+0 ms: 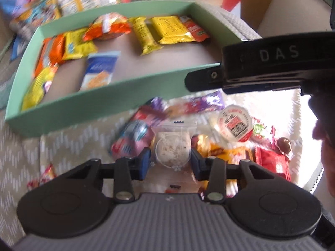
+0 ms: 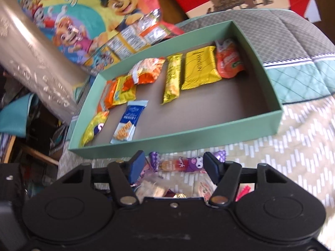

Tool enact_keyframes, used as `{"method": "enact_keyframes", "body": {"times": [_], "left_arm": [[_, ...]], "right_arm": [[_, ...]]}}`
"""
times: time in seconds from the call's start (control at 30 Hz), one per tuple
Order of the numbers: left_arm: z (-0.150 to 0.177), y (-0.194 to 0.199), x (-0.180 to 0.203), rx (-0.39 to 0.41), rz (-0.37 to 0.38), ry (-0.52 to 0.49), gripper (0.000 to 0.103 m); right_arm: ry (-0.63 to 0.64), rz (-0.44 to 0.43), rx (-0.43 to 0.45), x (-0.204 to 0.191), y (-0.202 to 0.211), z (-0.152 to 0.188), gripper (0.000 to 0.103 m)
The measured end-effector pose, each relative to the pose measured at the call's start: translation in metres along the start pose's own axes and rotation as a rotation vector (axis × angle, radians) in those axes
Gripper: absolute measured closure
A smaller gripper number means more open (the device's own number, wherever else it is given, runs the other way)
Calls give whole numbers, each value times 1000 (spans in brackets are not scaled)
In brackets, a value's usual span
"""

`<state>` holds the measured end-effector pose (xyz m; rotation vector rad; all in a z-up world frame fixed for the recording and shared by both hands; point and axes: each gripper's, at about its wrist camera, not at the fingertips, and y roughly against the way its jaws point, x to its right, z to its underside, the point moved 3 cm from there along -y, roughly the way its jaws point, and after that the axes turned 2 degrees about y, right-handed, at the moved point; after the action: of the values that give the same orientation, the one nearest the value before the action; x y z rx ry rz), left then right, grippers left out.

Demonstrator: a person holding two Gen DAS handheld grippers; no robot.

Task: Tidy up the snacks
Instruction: 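Lift both open tools out of the box and move them to the snack pile, then grasp the clear round-cookie bag with the left tool while the right tool grasps the purple stick pack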

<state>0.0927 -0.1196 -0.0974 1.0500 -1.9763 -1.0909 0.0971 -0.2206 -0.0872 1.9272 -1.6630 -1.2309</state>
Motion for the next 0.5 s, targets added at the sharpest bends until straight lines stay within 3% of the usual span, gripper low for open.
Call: {"method": "enact_keyframes", "body": {"times": [0.3, 0.5], "left_arm": [[26, 20, -60, 11, -25, 178, 63], [28, 23, -77, 35, -39, 227, 62]], "right_arm": [[111, 31, -112, -5, -45, -6, 40], [108, 35, -136, -12, -38, 17, 40]]}}
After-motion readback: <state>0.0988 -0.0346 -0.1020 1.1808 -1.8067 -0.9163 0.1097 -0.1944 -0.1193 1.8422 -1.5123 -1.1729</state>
